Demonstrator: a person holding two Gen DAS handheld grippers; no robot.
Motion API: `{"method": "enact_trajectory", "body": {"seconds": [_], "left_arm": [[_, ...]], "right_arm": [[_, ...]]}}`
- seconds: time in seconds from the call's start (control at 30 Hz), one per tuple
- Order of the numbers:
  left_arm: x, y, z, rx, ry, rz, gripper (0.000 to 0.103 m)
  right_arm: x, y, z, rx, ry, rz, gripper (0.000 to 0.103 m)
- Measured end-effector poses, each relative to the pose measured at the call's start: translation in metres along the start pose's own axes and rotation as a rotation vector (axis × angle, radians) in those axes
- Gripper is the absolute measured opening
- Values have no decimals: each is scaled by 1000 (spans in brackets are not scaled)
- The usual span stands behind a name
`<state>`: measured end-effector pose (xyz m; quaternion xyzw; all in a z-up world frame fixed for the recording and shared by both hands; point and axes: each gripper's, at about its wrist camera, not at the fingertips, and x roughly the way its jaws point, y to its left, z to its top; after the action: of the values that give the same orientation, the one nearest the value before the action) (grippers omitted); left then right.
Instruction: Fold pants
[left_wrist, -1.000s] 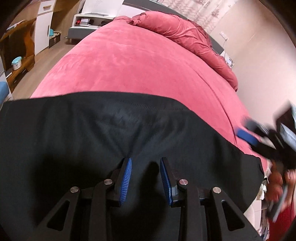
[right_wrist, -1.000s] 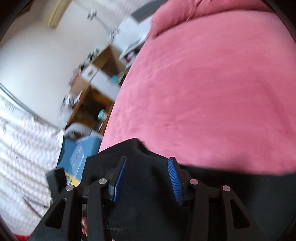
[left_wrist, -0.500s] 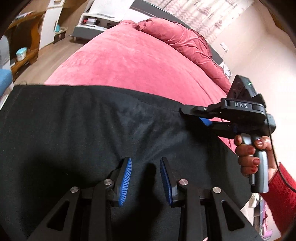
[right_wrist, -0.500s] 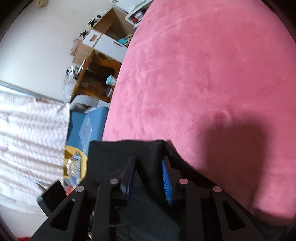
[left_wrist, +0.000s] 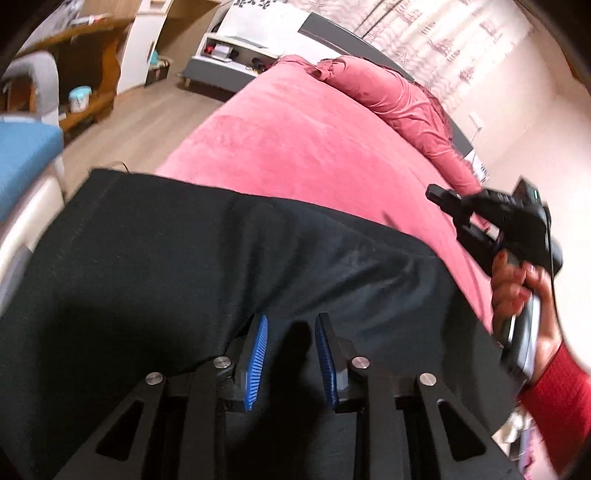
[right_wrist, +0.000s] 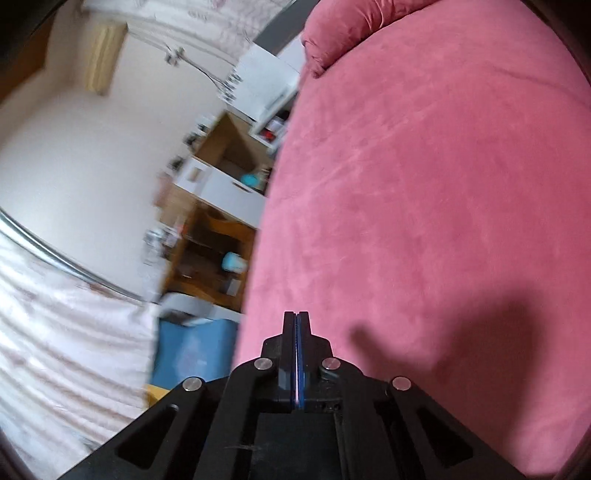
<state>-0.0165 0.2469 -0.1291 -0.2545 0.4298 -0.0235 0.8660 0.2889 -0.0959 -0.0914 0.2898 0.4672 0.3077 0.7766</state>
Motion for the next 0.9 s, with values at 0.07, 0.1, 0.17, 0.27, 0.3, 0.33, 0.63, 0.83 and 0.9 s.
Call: {"method": "enact_trajectory", "body": {"seconds": [0.07, 0.1, 0.17, 0.27, 0.3, 0.33, 0.63, 0.83, 0.9], "left_arm": [[-2, 1, -2, 11, -4, 36, 26], [-3, 3, -2, 14, -2, 48, 24], [-5, 5, -1, 21, -2, 75, 19], [-12, 10, -2, 24, -16, 142, 15], [-13, 11, -2, 21, -19, 158, 15], [-16, 14, -2, 17, -20, 173, 15], [-50, 8, 4, -18, -114, 173, 24], [-18, -25, 29, 98, -72, 116, 24], [-4, -20, 40, 90, -47, 175, 24]], "right_arm": [[3, 4, 0, -19, 26, 8, 1], [1, 6, -4, -30, 34, 7, 3], [-2, 11, -13, -65, 49, -2, 5], [-17, 17, -36, -151, 45, -85, 5], [-23, 19, -43, -183, 34, -114, 5], [-29, 22, -51, -217, 25, -146, 5], [-102, 23, -116, -343, -109, -324, 6], [-110, 13, -148, -362, -86, -423, 8], [-109, 8, -156, -367, -81, -466, 8]]}}
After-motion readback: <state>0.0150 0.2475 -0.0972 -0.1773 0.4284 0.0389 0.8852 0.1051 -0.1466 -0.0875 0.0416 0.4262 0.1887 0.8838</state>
